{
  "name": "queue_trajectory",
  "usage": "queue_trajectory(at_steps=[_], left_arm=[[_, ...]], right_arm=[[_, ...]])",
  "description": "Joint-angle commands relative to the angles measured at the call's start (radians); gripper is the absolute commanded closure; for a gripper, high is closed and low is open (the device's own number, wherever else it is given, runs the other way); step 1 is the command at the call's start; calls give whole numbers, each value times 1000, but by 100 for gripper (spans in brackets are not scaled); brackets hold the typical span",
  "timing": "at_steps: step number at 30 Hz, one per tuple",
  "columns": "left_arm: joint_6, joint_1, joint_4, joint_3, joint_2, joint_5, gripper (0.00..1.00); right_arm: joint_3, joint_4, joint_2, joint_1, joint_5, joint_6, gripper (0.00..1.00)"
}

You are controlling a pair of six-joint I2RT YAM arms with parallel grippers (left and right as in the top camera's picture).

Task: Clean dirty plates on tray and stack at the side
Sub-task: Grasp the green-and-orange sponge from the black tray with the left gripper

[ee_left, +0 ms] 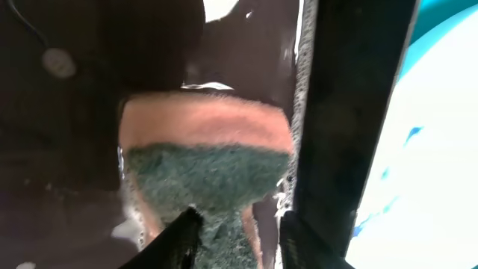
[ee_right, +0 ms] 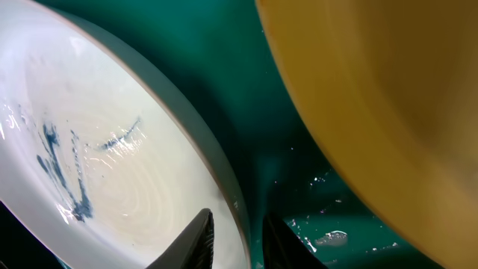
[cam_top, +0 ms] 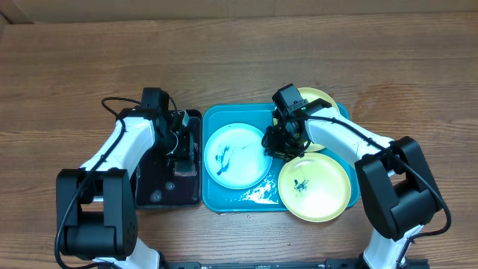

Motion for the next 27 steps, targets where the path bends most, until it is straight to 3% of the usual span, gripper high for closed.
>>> queue_trajectory(at_steps=[1,5,15,16,18,23,27], left_arm=[[23,4,-33,27,-19,-51,63],[22,4,-69,46,-30,-96,68],[23,4,-68,45,-29,-129,64],[23,4,-67,45,-29,-129,66],[23,4,-61,44,-29,-129,81],[22,4,-48,44,-29,-127,96],[23,4,-22,45,-29,-77,96]], right_arm=[[5,2,4,0,10,0,76],[5,7,4,0,10,0,75],[5,6,4,0,10,0,75],[5,6,4,0,10,0,75],[5,6,4,0,10,0,75],[5,6,4,0,10,0,76],[5,2,4,0,10,0,77]])
